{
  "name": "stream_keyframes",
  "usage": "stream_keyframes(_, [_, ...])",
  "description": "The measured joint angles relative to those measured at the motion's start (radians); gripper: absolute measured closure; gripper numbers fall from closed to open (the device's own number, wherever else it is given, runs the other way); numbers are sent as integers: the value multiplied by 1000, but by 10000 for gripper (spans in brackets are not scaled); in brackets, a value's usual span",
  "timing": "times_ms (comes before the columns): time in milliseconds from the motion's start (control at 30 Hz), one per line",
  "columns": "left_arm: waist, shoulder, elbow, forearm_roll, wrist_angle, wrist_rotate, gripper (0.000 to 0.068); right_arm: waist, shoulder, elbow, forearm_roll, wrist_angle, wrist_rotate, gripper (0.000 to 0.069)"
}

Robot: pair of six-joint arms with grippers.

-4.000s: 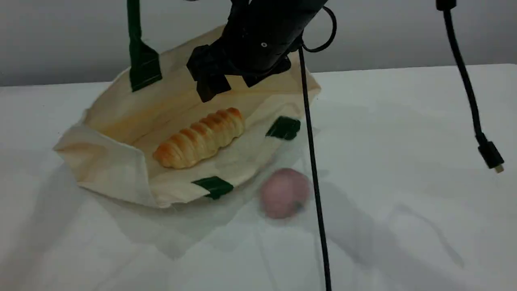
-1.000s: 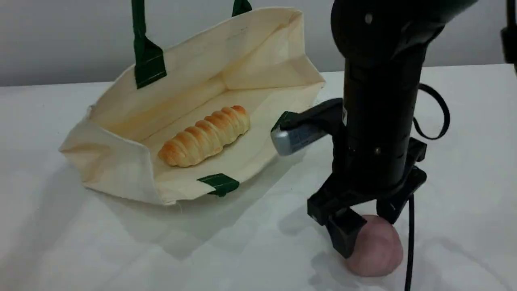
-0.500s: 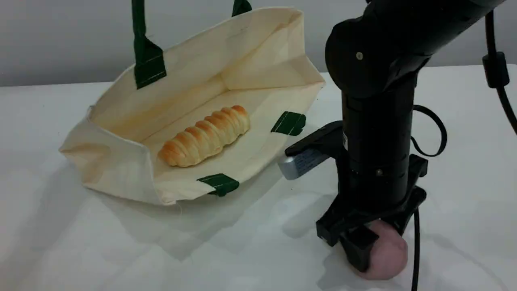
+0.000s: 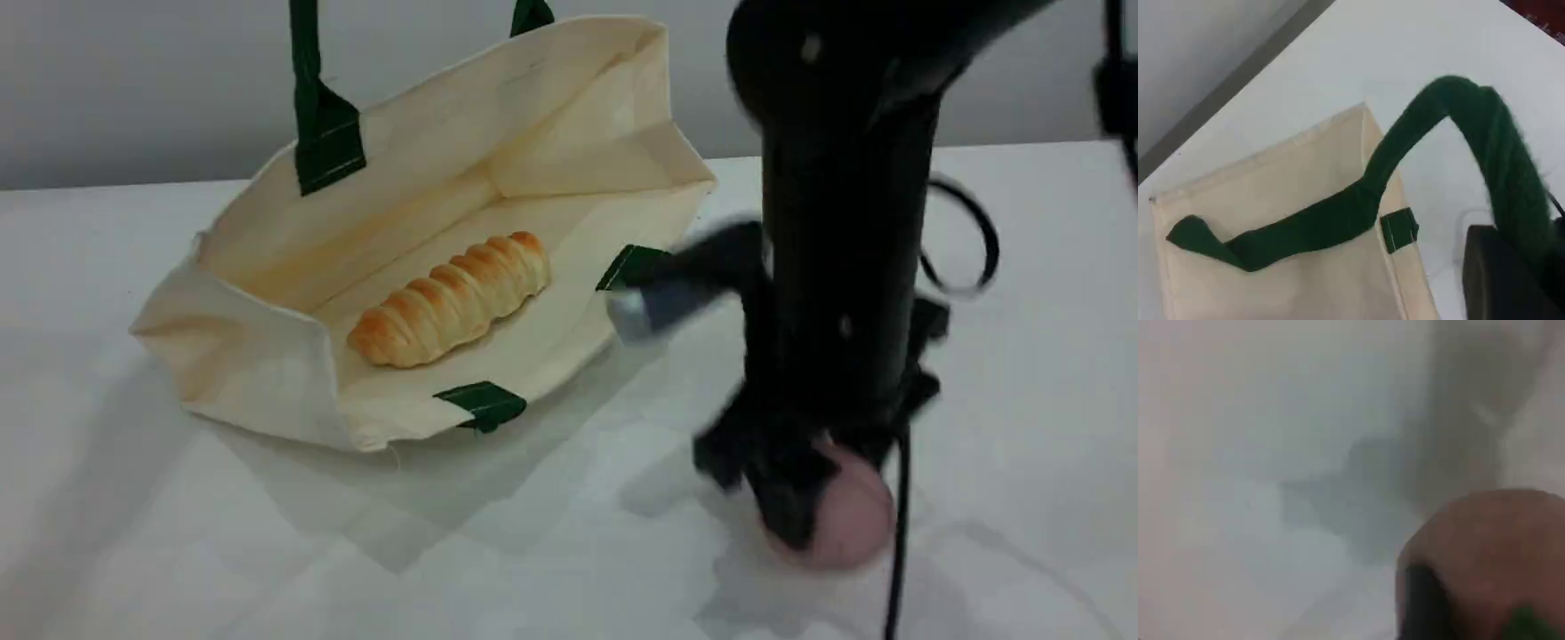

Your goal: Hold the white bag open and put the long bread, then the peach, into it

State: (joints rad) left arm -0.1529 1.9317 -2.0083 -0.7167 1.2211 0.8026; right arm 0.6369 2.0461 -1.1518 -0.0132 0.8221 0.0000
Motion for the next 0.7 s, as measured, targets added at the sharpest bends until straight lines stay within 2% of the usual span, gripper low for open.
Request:
stream_keyframes(133, [0,0,0,0,0,0,584,0,-105,-1,-1,-28,0,289])
stream_keyframes(333, [0,0,0,0,0,0,584,0,-256,-2,3,-162,-27,289])
stream_keyframes(700, [0,-44,0,-3,0,0,584,0,-234,-3,71,-453,-163,290])
